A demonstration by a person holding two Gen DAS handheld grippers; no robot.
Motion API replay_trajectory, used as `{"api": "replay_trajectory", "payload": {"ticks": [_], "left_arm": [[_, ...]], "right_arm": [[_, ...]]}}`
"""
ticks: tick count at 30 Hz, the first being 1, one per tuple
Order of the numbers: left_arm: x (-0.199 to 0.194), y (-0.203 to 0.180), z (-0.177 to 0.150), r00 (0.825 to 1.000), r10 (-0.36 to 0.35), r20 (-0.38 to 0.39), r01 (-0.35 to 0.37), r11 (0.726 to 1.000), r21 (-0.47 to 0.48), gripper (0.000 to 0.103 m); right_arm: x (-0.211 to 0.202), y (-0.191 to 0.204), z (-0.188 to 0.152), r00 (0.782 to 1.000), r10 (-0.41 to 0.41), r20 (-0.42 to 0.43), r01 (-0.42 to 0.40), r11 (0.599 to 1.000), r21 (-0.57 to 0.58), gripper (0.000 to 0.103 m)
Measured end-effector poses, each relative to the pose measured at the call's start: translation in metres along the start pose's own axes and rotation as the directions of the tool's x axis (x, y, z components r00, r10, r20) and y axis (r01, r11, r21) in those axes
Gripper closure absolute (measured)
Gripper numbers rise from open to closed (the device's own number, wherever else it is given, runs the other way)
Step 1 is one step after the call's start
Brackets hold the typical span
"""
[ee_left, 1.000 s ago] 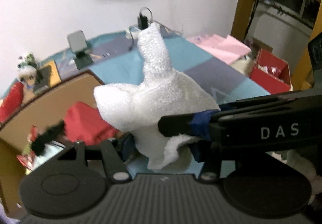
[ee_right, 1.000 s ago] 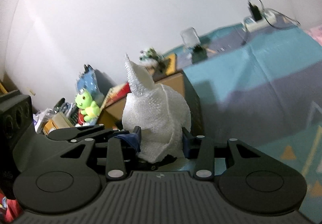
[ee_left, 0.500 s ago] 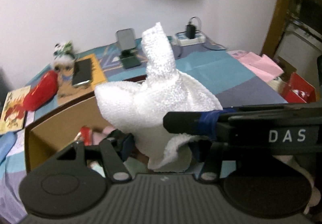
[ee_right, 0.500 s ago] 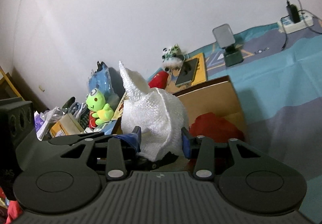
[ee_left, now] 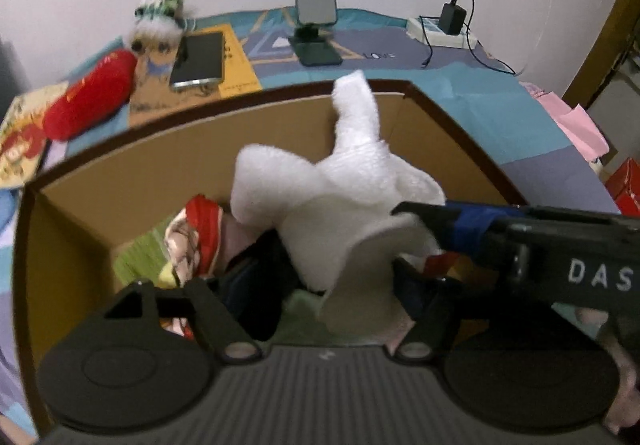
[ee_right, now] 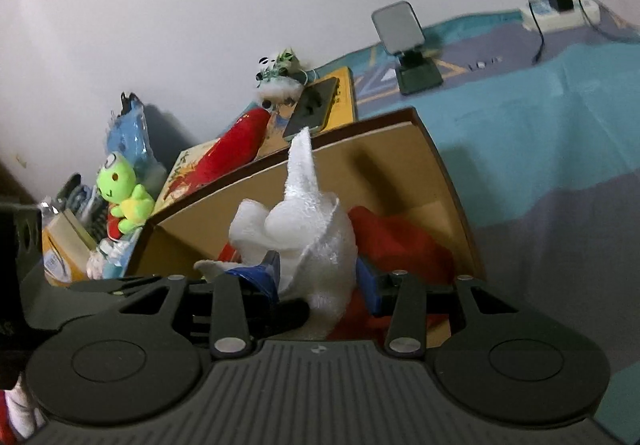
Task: Organize soft objects
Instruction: 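Carry the white plush into the box and open the right gripper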
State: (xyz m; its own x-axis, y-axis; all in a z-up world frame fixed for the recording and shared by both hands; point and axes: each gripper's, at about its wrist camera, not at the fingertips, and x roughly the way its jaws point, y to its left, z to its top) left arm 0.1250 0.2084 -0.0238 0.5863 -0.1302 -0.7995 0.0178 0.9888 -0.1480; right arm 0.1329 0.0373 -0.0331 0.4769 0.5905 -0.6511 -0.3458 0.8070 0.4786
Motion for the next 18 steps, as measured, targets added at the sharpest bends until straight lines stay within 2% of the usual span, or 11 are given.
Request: {"api": "replay_trajectory", "payload": {"ticks": [8,18], "left_arm": [[-0.003,0.001,-0.003,1.0,0.006,-0.003,-0.006,1.0,-0.003,0.028],[-0.031,-0.013,-0.01,0.993,0.113,0.038,-0.114,0.993,0.025,0.028]], "right_arm": [[-0.011,-0.002,-0.003,1.0,0.004,0.018,-0.005,1.0,0.012,0.078],[-0.035,0.005,-0.007,0.998,-0.014,0.056,0.015,1.0,-0.02,0.078]]}}
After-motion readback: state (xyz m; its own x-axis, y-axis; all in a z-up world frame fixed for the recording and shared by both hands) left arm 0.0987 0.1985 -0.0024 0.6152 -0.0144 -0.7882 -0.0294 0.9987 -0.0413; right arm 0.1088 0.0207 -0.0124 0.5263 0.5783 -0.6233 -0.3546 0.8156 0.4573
